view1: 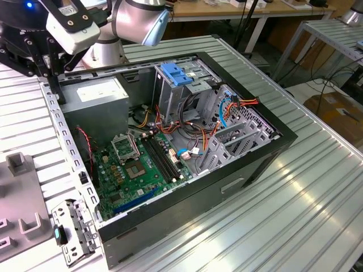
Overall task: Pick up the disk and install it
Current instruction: 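Reach for the disk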
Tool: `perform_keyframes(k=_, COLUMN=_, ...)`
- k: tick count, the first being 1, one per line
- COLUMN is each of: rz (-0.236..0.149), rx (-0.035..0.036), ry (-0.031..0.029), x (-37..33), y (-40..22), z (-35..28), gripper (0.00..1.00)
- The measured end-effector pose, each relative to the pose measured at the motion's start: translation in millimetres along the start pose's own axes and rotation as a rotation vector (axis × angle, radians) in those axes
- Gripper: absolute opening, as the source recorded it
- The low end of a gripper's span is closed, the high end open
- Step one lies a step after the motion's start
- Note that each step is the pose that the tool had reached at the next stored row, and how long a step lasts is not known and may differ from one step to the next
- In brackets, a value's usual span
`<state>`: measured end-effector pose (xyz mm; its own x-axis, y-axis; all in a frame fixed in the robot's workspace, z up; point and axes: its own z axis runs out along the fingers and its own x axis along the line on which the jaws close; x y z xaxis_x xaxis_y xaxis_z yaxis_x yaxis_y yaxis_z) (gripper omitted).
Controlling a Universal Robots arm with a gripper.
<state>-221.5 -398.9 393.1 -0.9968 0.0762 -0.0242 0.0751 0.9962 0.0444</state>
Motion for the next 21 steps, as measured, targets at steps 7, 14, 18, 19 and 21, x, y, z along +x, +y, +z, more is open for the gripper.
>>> perform_keyframes(k=7, rz=0.000, rx=0.0000, ry=0.0000, x=4.1, y=-0.3, z=-0.1, gripper=0.11)
perform_keyframes(k=14, rz=0.000, rx=0.0001, ry=0.0001, x=10.7, y=-0.8, z=-0.3, gripper=0.11)
perform_keyframes(k=18, rz=0.000, rx=0.0001, ry=0.0002, x=13.6, y=-1.0, z=-0.3, gripper=0.11)
perform_keyframes(k=19, rz=0.000, rx=0.0000, ry=0.0001, x=14.5, y=-1.1, z=-0.3, gripper=0.11)
perform_keyframes(k=21, rz=0.000, rx=0.0001, ry=0.0002, x=16.0, y=-1.2, z=-0.4, gripper=0.11)
